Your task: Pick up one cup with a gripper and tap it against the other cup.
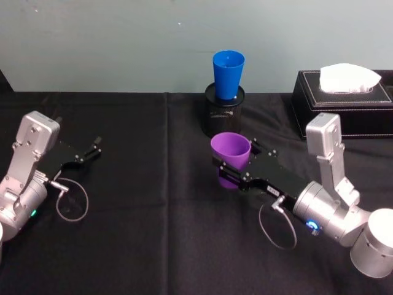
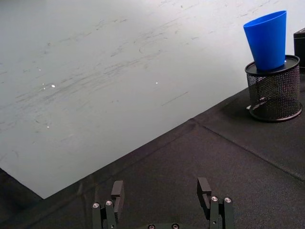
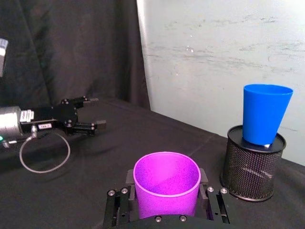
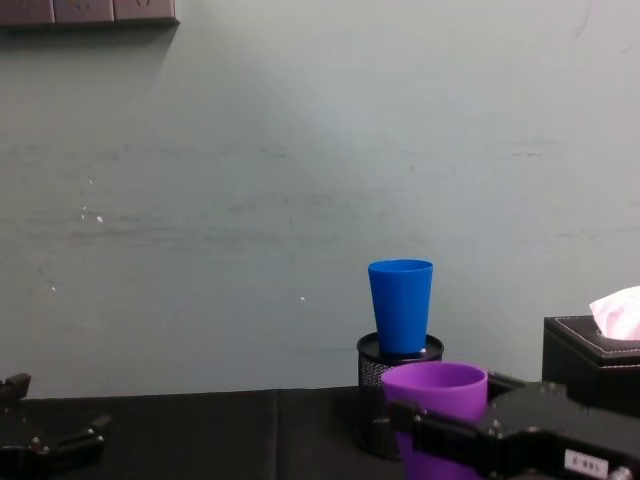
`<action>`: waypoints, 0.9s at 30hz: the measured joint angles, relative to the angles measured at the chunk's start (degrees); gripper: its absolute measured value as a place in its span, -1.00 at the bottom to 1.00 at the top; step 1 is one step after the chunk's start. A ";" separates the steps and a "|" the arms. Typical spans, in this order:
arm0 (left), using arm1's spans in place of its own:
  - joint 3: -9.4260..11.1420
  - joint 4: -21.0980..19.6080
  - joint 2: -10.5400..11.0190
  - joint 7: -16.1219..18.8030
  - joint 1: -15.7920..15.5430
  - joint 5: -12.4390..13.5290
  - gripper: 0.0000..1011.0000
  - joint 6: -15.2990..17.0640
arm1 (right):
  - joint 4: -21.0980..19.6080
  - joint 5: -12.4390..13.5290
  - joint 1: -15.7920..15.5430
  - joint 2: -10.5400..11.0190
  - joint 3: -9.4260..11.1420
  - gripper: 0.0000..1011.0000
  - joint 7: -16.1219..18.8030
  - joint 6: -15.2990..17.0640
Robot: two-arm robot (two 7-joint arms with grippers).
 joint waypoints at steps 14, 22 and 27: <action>0.00 0.00 0.00 0.00 0.00 0.00 0.99 0.00 | 7.76 -3.95 0.66 -3.13 -1.05 0.45 0.41 -6.05; 0.00 0.00 0.00 0.00 0.00 0.00 0.99 0.00 | 9.25 -4.64 0.61 -4.06 -0.52 0.45 0.61 -7.01; 0.00 0.00 0.00 0.00 0.00 0.00 0.99 0.00 | 10.19 -5.15 0.66 -4.48 -0.37 0.45 0.75 -7.04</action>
